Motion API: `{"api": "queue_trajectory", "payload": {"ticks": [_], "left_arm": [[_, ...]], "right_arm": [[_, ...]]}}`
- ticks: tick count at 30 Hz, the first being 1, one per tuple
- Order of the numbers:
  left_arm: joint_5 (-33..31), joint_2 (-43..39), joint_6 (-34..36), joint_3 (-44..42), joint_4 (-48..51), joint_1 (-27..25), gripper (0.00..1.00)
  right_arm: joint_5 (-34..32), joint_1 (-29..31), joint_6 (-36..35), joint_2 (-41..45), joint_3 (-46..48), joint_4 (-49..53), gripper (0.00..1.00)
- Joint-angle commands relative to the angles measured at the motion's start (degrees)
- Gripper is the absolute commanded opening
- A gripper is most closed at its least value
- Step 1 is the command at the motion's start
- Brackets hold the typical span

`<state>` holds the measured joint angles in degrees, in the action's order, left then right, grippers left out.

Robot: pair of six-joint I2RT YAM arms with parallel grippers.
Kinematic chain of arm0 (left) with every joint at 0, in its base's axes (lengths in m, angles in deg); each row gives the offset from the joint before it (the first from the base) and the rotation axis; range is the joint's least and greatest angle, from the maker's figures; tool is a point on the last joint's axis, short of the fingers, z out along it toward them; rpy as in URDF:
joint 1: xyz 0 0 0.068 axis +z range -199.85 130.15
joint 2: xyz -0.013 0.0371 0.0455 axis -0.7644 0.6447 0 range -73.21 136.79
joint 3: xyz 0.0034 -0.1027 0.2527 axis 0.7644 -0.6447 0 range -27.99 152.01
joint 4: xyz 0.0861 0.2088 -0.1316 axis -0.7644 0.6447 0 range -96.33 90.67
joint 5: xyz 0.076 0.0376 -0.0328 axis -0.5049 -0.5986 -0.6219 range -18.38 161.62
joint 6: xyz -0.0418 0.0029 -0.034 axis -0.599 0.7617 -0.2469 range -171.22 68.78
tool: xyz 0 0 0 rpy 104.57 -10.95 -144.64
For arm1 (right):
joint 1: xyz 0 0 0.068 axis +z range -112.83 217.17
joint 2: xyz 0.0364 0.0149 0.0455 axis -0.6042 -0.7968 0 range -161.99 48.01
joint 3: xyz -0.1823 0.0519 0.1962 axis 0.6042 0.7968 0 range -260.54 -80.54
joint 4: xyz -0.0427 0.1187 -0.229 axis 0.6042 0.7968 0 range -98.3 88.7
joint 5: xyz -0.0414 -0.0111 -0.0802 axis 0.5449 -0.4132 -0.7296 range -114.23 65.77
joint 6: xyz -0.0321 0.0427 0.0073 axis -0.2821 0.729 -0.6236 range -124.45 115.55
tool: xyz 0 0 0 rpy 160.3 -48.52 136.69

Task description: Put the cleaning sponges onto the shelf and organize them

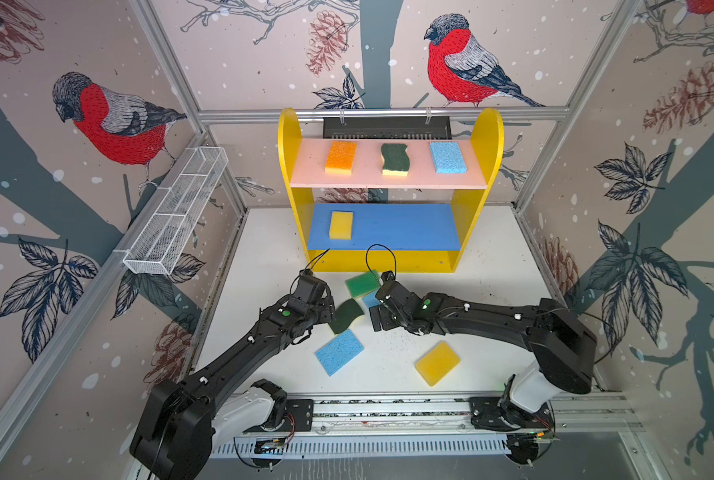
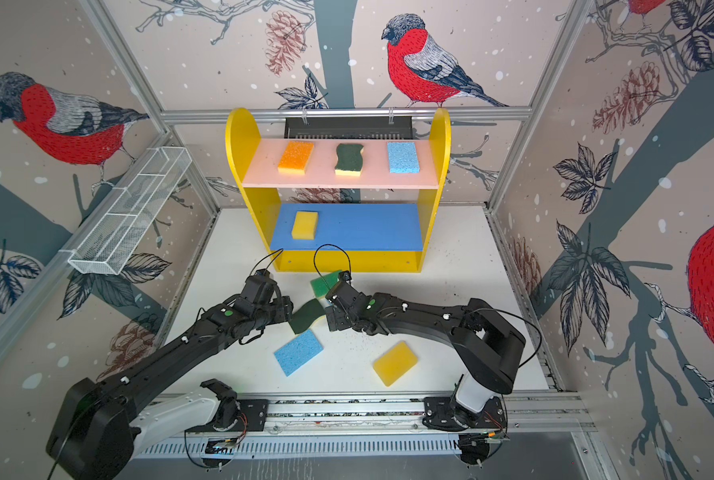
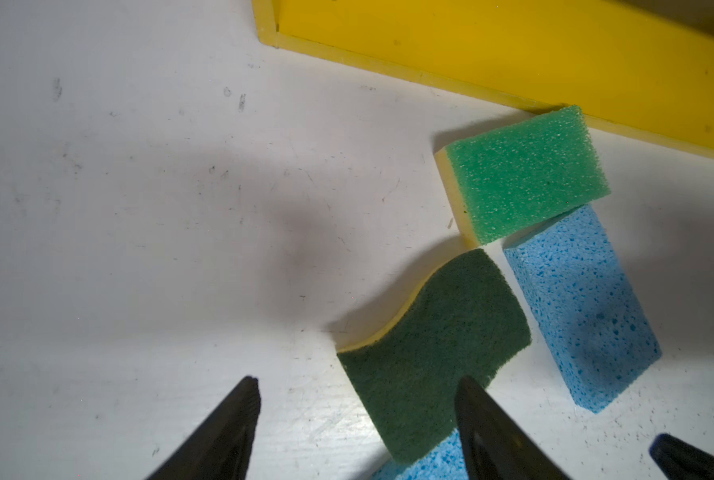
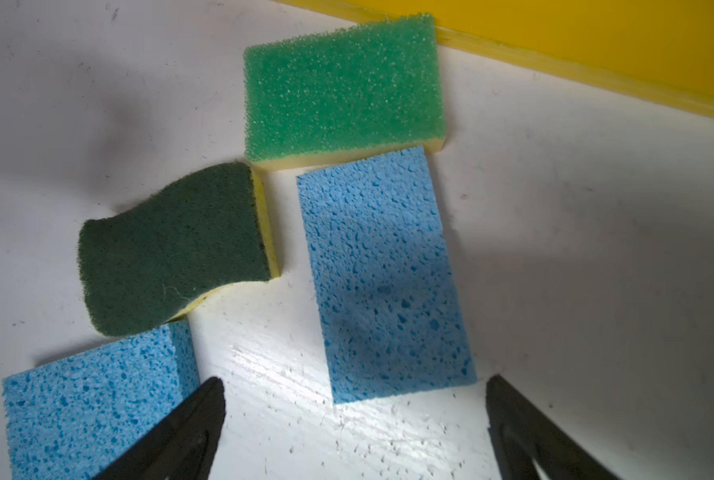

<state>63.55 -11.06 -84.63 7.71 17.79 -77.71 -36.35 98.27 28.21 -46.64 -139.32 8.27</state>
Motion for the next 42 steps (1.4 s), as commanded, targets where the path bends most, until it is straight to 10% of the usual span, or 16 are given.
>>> {"api": "queue_trajectory", "payload": {"ticks": [1,10,23,42], "left_arm": [[-4.03,-0.13,-3.28,0.55,3.09,0.04,0.75],[-5.63,0.25,-6.13,0.12,3.06,0.02,0.72],[-3.62,-0.21,-5.29,-0.03,1.72,2.63,0.63],[-2.75,0.12,-4.16,-0.96,0.49,4.46,0.62]], "right_arm": [[1.41,0.92,-1.11,-2.03,-2.79,-1.01,0.97],[7.05,2.31,-0.08,-7.48,-7.67,-1.61,0.85],[7.82,1.32,3.16,-12.07,-7.49,-3.16,0.39],[6.84,-0.19,2.7,-21.06,-16.22,-2.37,0.35]]}}
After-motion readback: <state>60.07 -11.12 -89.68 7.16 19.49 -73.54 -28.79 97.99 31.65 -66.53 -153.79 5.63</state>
